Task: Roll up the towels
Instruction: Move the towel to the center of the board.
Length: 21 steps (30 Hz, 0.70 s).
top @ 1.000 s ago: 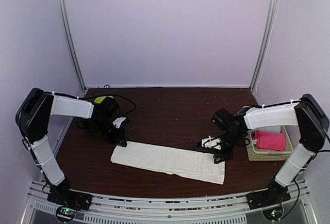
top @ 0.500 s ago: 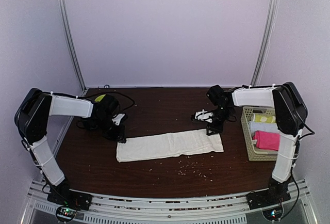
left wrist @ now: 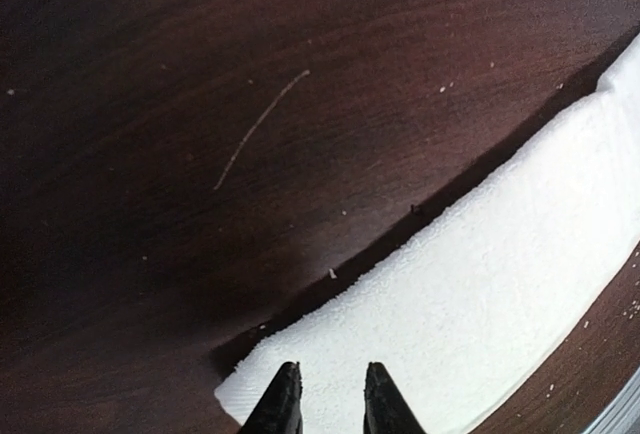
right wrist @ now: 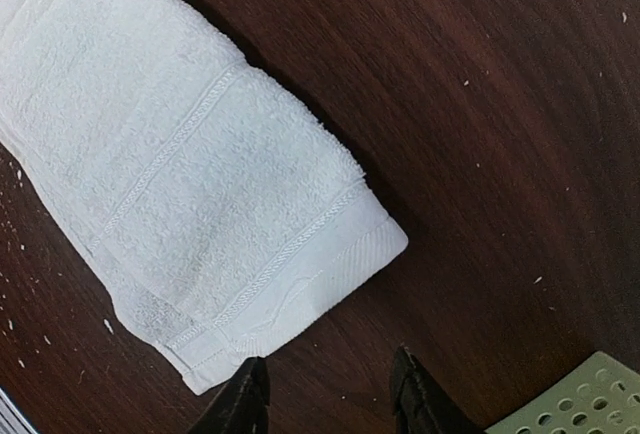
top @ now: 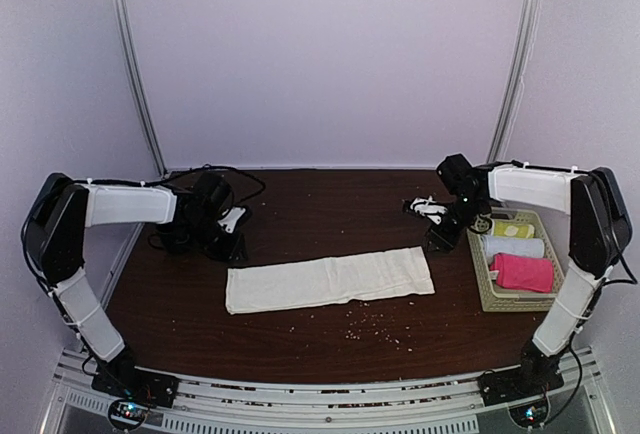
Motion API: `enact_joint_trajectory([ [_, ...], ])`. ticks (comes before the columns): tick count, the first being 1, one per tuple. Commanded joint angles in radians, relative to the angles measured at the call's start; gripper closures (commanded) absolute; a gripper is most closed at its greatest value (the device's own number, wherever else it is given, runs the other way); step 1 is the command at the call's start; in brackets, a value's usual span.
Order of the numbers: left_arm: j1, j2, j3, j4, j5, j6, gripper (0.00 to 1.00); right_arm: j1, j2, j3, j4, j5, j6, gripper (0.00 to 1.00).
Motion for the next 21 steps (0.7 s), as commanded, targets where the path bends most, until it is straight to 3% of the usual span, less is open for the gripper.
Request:
enact_joint_trajectory([
  [1, -0.033, 0.054, 0.025, 0.043, 0.011, 0.02, 0.76, -0.011, 0.051, 0.013, -0.009, -0.045, 0.15, 0.55],
  [9, -0.042, 0.078, -0.021, 0.078, 0.014, -0.001, 0.75, -0.011, 0.166, 0.036, -0.04, -0.092, 0.195, 0.54],
  [13, -0.042, 0.079, -0.033, 0.079, 0.011, 0.002, 0.75, -0.016, 0.18, 0.047, -0.031, -0.092, 0.214, 0.63],
  [21, -0.042, 0.062, -0.036, 0.043, -0.014, 0.014, 0.75, -0.035, 0.14, 0.053, -0.098, -0.176, 0.197, 0.68],
])
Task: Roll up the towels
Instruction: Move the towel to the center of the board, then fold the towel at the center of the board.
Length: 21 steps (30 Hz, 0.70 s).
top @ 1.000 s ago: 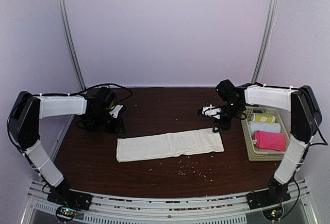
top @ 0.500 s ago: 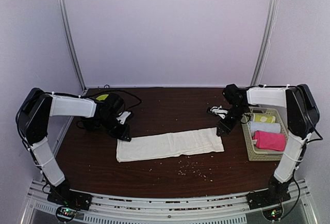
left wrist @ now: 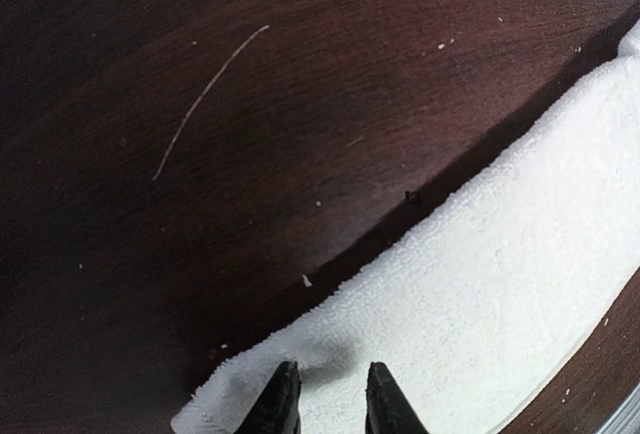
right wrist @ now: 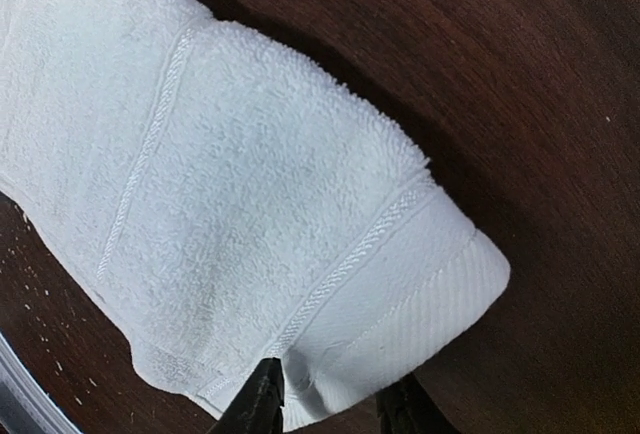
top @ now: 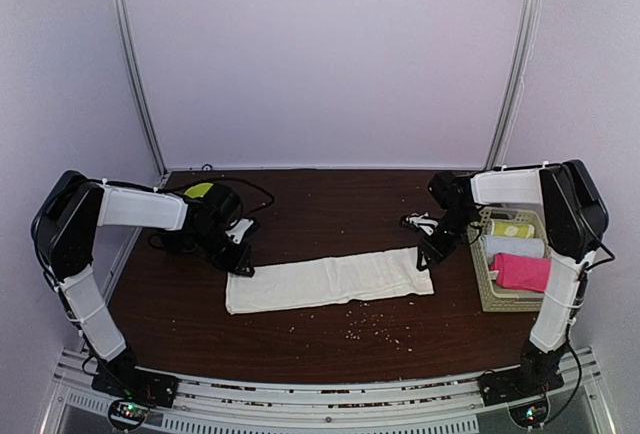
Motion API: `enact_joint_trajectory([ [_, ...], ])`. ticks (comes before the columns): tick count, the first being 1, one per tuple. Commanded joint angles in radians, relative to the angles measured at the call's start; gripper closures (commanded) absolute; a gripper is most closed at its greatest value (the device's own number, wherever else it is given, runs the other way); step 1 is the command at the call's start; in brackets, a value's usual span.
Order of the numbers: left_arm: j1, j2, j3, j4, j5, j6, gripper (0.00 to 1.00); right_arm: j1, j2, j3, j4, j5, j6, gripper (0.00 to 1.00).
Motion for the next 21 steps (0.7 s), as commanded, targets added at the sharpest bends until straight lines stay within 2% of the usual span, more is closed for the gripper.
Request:
enact_joint_trajectory([
  [1, -0.001, -0.014, -0.014, -0.005, -0.024, 0.01, 0.75, -0.013, -0.034, 0.017, -0.069, -0.076, -0.002, 0.71],
  [4, -0.002, -0.036, -0.031, -0.013, -0.029, 0.006, 0.75, -0.016, -0.029, 0.009, -0.084, -0.081, -0.008, 0.75],
  [7, 0.0, -0.049, -0.044, -0.014, -0.023, 0.0, 0.75, -0.032, -0.031, 0.01, -0.084, -0.087, -0.008, 0.76],
  [14, -0.04, -0.091, -0.034, 0.002, -0.023, 0.019, 0.74, -0.063, -0.116, -0.015, -0.115, -0.05, -0.069, 0.7],
  [17, -0.134, -0.108, 0.004, 0.046, -0.014, 0.08, 0.72, -0.064, -0.174, -0.043, -0.108, -0.042, -0.113, 0.69],
  [21, -0.311, -0.131, 0.044, 0.18, -0.057, 0.189, 0.68, -0.059, -0.236, -0.089, -0.084, -0.069, -0.265, 0.69],
])
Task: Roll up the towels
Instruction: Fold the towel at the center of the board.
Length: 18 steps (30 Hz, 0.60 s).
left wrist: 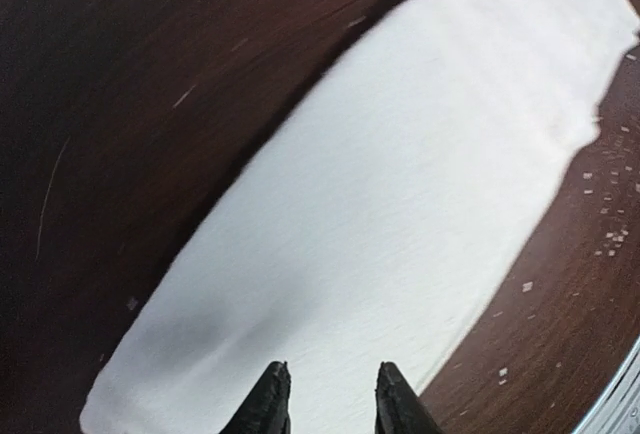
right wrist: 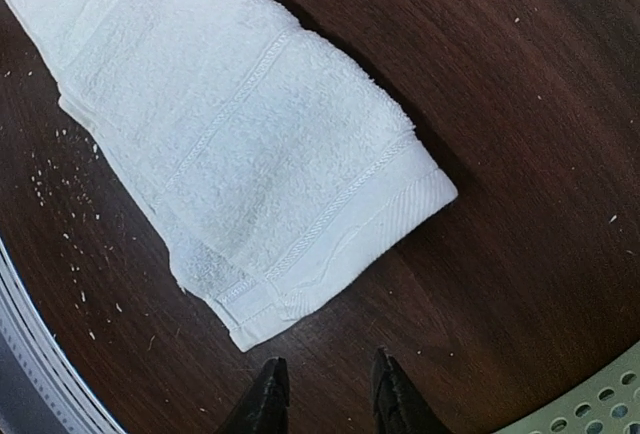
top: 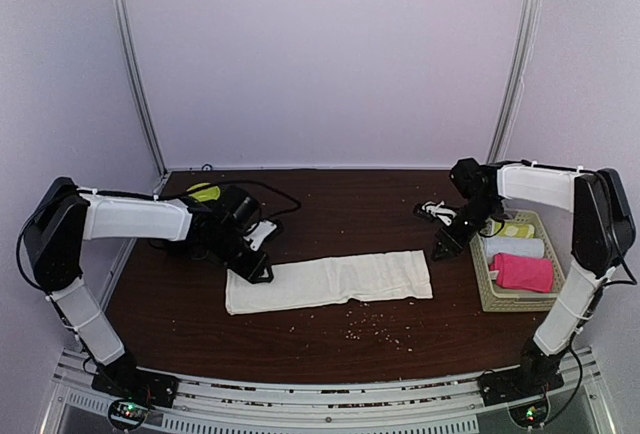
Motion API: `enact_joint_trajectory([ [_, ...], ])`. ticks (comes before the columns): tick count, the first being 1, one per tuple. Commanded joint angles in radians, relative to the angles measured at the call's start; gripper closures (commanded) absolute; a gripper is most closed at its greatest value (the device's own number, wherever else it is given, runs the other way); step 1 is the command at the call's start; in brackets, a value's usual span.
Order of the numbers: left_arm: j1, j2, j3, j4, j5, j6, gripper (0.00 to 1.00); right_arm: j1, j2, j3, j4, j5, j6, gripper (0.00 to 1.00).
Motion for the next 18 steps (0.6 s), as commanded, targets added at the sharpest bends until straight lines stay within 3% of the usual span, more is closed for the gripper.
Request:
enact_joint_trajectory([
  [1, -0.172, -0.053, 0.046, 0.217, -0.033, 0.138, 0.68, 0.008, -0.063, -0.06, 0.007, -0.008, -0.197, 0.69],
  [6, -0.201, -0.029, 0.029, 0.375, -0.009, 0.115, 0.67, 0.051, -0.049, -0.14, 0.04, 0.052, -0.321, 0.69],
  [18, -0.213, 0.03, 0.006, 0.386, 0.01, 0.049, 0.67, 0.143, -0.05, -0.191, 0.166, 0.142, -0.273, 0.65],
])
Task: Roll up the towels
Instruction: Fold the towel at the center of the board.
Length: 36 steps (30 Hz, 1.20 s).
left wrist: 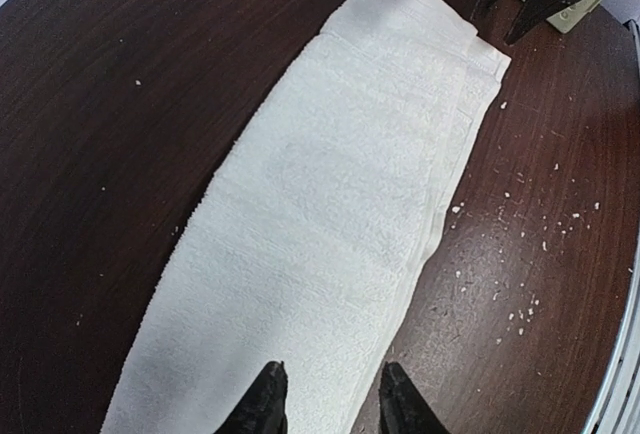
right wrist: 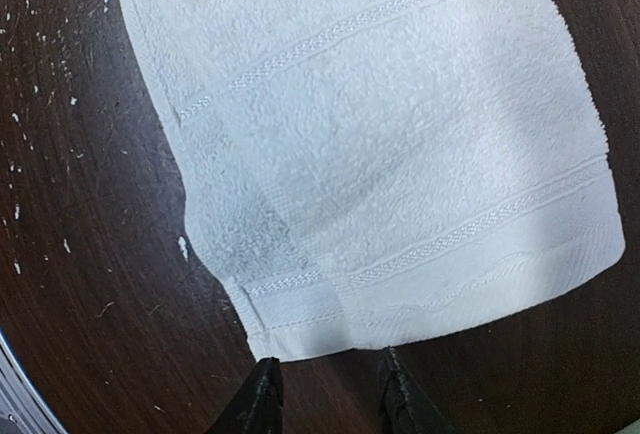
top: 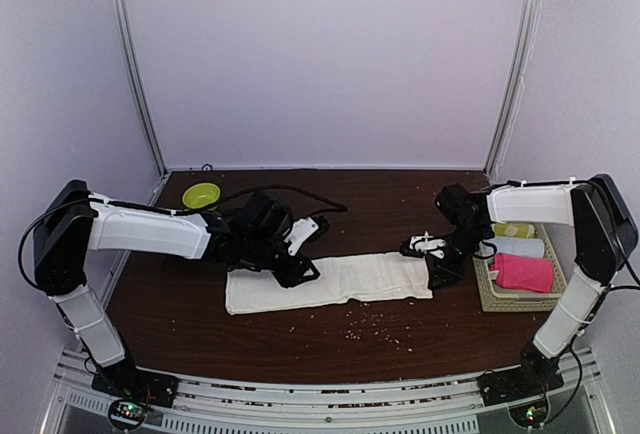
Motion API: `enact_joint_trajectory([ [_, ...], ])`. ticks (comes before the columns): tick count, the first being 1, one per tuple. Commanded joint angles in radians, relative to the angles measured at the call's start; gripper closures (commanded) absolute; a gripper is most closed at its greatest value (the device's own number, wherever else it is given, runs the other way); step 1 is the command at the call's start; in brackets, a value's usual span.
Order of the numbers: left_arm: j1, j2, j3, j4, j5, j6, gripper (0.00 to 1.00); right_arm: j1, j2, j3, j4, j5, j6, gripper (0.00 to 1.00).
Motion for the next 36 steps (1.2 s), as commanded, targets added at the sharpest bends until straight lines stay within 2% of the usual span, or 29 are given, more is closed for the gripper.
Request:
enact_joint_trajectory([
  [1, -0.005, 0.0, -0.019, 0.055, 0.009, -0.022, 0.67, 0.021, 0.007, 0.005, 0.062, 0.061, 0.009, 0.66],
  [7, -0.004, -0.009, -0.032, 0.048, -0.01, -0.02, 0.67, 0.031, 0.046, 0.007, 0.086, 0.106, 0.009, 0.68],
  [12, -0.004, -0.013, -0.054, 0.049, -0.031, -0.029, 0.67, 0.033, 0.056, 0.025, 0.096, 0.118, 0.073, 0.69],
  [22, -0.004, -0.015, -0.081, 0.057, -0.038, -0.034, 0.67, -0.041, 0.092, 0.125, 0.101, 0.043, 0.348, 0.6],
  [30, -0.004, -0.037, -0.113, 0.064, -0.057, -0.036, 0.67, -0.043, 0.185, 0.148, 0.06, -0.022, 0.373, 0.57],
  [32, -0.005, -0.038, -0.121, 0.066, -0.065, -0.039, 0.67, -0.042, 0.204, 0.151, 0.051, -0.043, 0.374, 0.6],
  [36, -0.004, -0.042, -0.132, 0.069, -0.078, -0.046, 0.67, -0.041, 0.25, 0.158, 0.055, -0.047, 0.38, 0.81],
])
